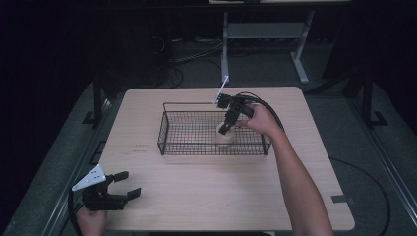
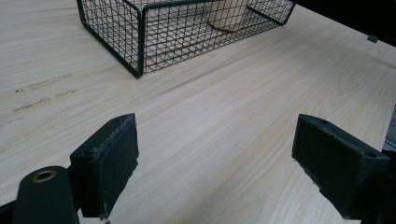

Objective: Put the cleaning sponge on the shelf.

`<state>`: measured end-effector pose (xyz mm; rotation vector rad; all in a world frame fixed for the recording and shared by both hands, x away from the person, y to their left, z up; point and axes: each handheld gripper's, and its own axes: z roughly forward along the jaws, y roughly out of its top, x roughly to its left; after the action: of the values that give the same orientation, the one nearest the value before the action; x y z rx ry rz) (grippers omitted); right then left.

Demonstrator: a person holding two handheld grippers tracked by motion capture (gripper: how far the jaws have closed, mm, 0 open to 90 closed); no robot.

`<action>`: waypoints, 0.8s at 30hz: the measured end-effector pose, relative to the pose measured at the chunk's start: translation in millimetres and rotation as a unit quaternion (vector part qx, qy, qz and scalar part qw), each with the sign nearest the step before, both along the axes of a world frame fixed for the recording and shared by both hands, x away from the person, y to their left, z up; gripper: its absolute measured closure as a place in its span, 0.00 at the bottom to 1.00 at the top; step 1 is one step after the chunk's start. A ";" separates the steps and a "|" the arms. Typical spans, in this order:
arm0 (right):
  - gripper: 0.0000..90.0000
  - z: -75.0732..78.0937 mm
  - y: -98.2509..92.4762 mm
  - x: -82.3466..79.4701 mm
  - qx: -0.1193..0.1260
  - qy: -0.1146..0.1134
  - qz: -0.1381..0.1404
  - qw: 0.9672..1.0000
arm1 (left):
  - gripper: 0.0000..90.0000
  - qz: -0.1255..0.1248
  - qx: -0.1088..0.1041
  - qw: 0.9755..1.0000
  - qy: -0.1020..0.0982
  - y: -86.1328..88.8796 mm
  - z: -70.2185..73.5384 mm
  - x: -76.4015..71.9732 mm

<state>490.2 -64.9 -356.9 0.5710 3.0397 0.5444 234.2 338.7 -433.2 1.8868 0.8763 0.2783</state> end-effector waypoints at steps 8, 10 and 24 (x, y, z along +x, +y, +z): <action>0.21 19.5 -12.2 -8.9 0.017 -0.016 -0.006 1.000 | 0.15 0.000 -0.001 1.000 0.000 -0.1 -0.2 -0.8; 0.21 22.7 -14.0 -11.6 0.018 -0.015 -0.004 1.000 | 0.15 0.001 -0.001 1.000 0.000 0.0 -0.1 -0.7; 0.22 35.8 -22.8 -41.0 0.027 -0.017 0.013 0.999 | 0.15 -0.005 0.002 1.000 0.001 -4.0 -0.3 -0.6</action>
<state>449.2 -87.7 -321.0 0.5206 3.0134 0.6314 233.5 334.7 -433.5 1.8962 0.8678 0.2721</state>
